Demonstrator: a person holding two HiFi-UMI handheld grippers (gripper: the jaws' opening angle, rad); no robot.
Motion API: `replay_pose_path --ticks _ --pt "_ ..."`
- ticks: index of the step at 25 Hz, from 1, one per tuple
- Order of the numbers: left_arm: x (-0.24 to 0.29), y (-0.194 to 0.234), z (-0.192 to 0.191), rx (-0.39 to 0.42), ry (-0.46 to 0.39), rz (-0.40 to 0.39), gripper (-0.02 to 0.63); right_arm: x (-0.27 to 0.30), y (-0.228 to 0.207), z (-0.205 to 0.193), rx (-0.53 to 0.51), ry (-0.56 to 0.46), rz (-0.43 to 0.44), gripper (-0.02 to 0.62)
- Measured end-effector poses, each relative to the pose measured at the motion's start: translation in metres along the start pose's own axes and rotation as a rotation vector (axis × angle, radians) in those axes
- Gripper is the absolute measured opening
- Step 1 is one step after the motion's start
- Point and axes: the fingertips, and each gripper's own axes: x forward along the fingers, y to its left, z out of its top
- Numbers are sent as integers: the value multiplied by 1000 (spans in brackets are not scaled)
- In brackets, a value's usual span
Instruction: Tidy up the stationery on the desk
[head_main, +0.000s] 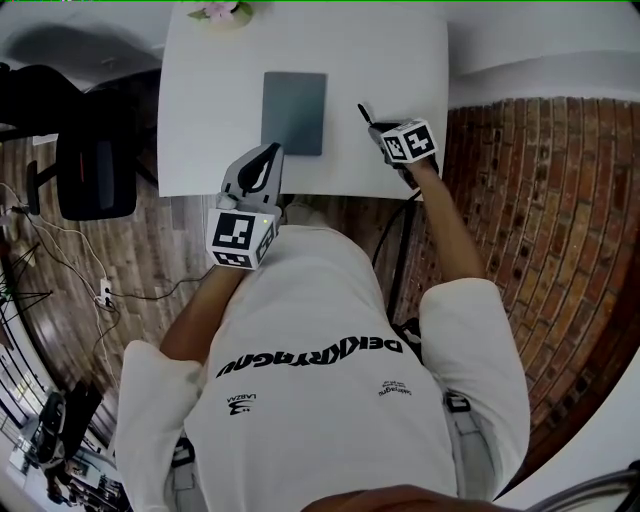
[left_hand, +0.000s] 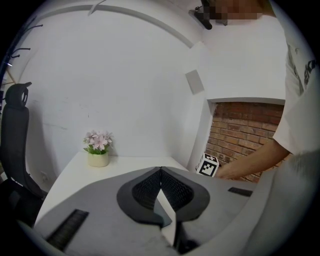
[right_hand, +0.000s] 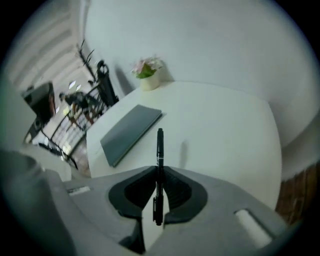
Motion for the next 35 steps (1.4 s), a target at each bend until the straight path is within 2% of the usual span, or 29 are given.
replay_pose_path --ticks 5,7,9,16,25,35 --pt "-6 1 1 5 -8 4 -2 7 17 25 455 -152 110 44" --pt "-8 2 2 9 -10 10 -2 15 19 31 587 -192 132 44" --pt "-11 4 0 8 -4 15 -2 25 24 33 667 -200 146 44" --pt "-16 13 -4 -2 0 38 -2 53 39 51 699 -152 165 44" --pt "-20 19 -6 4 5 54 -2 68 44 61 745 -148 162 44" --pt "-21 26 -6 2 8 67 -2 78 45 63 726 -120 142 46"
